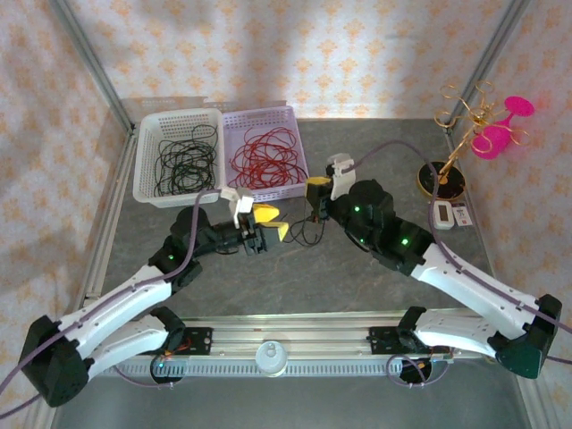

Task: Untangle the cables
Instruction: Pick up the cable, then pass the cable.

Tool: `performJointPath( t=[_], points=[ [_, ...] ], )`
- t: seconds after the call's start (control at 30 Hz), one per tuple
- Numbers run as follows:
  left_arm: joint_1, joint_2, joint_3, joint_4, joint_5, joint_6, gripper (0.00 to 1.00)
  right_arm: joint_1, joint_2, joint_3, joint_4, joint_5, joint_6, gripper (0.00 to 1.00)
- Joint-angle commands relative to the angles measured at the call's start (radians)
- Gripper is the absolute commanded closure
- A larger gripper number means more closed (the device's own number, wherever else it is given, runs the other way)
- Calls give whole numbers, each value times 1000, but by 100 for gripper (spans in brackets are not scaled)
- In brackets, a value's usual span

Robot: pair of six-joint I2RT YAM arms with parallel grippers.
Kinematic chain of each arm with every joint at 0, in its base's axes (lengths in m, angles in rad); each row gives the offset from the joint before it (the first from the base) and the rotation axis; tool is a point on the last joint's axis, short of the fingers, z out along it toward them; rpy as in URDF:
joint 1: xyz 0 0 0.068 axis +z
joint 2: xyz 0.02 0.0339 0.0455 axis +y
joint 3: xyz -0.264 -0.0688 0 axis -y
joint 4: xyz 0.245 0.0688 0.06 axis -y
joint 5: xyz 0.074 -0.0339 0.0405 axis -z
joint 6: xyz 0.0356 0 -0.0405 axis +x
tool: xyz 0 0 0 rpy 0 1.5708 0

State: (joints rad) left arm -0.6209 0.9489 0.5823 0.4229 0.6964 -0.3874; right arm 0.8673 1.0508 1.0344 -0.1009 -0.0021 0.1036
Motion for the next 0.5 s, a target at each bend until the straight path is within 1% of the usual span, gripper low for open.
performJointPath(
  t=[0.0, 0.17, 0.23, 0.27, 0.3, 0.37, 0.43, 0.47],
  points=[
    [-35, 71, 45, 83, 5, 80, 31, -2, 21, 74, 78, -101, 55, 100],
    [-45, 128, 75, 76, -79, 121, 32, -2, 38, 102, 78, -169, 101, 100],
    [-44, 138, 76, 82, -97, 124, 36, -2, 28, 95, 88, -184, 118, 100],
    [-43, 141, 77, 77, -108, 126, 39, -2, 25, 92, 90, -192, 122, 100],
    [-44, 145, 81, 73, -108, 129, 47, -2, 21, 92, 91, -200, 129, 100],
    [-45, 149, 89, 62, -104, 130, 70, -2, 16, 91, 92, -205, 135, 100],
    [-45, 143, 90, 62, -116, 115, 97, -2, 12, 93, 93, -198, 138, 100],
    [-44, 140, 89, 62, -129, 107, 100, -2, 11, 94, 95, -191, 139, 100]
  ],
)
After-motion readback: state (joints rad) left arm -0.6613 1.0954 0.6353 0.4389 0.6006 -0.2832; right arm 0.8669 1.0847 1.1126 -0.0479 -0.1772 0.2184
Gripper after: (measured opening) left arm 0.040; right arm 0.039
